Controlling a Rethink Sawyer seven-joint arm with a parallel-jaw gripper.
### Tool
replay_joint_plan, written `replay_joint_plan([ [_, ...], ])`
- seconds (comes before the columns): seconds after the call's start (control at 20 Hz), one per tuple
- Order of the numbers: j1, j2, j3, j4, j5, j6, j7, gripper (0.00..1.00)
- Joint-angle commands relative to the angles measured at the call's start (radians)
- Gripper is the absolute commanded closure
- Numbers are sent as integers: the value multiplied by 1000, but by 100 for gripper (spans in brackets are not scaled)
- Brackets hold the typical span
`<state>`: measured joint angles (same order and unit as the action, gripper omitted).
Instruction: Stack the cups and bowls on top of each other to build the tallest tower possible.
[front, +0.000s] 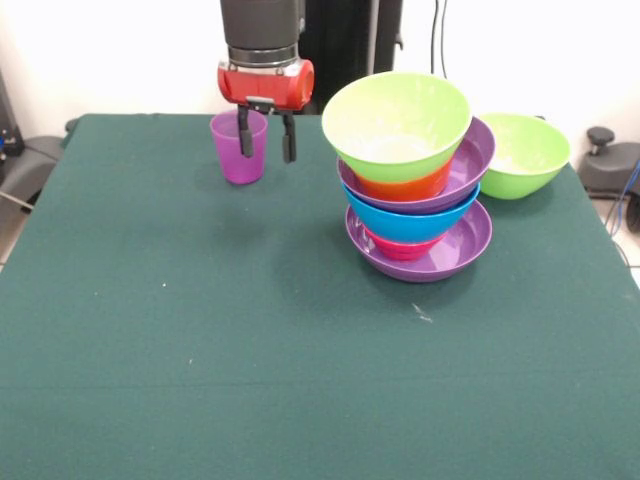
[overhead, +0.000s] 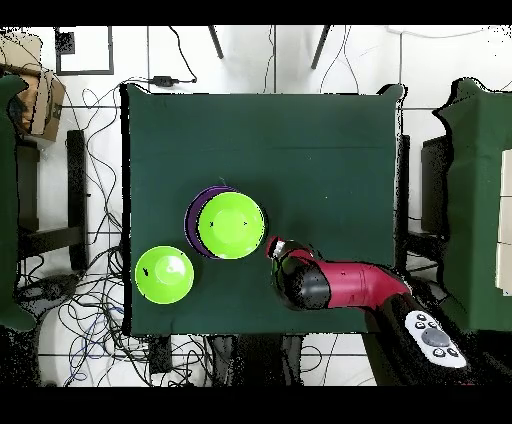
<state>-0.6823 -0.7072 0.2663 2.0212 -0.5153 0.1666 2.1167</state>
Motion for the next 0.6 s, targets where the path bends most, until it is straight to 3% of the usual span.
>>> replay_joint_plan([
  [0.05, 35, 61, -9, -16, 3, -64, 99, 0],
  [0.6, 25, -112, 45, 92, 83, 37, 95, 0],
])
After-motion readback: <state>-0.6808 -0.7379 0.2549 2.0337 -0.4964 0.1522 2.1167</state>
